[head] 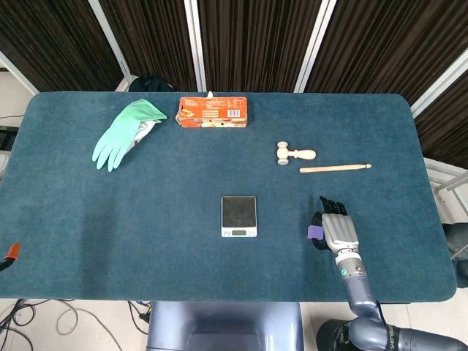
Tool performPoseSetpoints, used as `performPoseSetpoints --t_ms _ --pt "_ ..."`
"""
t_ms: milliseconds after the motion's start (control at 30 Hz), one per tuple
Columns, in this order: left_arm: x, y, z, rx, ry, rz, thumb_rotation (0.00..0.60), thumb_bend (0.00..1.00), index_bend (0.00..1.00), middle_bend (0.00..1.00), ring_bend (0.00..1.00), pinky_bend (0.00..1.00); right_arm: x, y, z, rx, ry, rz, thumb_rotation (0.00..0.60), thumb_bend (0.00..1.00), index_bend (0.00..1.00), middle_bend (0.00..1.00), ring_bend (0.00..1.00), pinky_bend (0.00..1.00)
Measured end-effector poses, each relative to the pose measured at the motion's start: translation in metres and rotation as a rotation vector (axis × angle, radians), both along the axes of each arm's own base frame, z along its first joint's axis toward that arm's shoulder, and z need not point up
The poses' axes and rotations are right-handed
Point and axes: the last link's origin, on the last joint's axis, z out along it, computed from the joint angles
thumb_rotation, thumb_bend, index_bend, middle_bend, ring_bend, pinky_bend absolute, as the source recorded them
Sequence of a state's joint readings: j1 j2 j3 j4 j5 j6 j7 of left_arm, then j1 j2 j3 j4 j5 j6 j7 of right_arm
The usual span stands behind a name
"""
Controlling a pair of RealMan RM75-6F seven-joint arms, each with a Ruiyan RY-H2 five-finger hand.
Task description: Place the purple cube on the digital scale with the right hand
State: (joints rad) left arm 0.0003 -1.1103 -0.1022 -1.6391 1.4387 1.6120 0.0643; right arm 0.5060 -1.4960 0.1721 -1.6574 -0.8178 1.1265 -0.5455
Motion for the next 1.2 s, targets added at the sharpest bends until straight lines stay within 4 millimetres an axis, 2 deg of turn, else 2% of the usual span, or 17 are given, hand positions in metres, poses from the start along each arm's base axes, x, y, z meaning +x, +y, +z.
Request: performPoseSetpoints --t_ms 233,433,633,967,1200 --pt "0.0 0.0 -0.001 -0.004 0.001 -0.001 0.6 0.26 0.1 0.0 0.0 0.0 0.013 -0.007 0.002 -0.016 -0.019 0.025 0.6 0.37 0.48 0.0 0.0 0.0" --pt "0.0 0.0 0.0 0.002 -0.001 0.001 0.6 0.26 0.1 0.0 0.0 0.0 0.037 -0.017 0.003 -0.012 -0.011 0.092 0.6 0.37 0.48 0.0 0.0 0.0" --pt "0.0 0.0 0.0 -0.001 0.002 0.001 0.6 0.26 0.1 0.0 0.0 0.0 0.073 -0.033 -0.006 0.028 -0.005 0.155 0.6 0.37 0.48 0.0 0.0 0.0" --pt "-0.001 0.0 0.001 0.003 -0.002 0.005 0.6 0.26 0.1 0.0 0.0 0.0 0.143 -0.056 -0.037 0.097 -0.007 0.232 0.6 0.37 0.48 0.0 0.0 0.0" --pt "-0.002 0.0 0.003 0.003 -0.007 0.007 0.6 0.26 0.1 0.0 0.0 0.0 0.173 -0.061 -0.056 0.125 -0.006 0.232 0.6 0.37 0.48 0.0 0.0 0.0"
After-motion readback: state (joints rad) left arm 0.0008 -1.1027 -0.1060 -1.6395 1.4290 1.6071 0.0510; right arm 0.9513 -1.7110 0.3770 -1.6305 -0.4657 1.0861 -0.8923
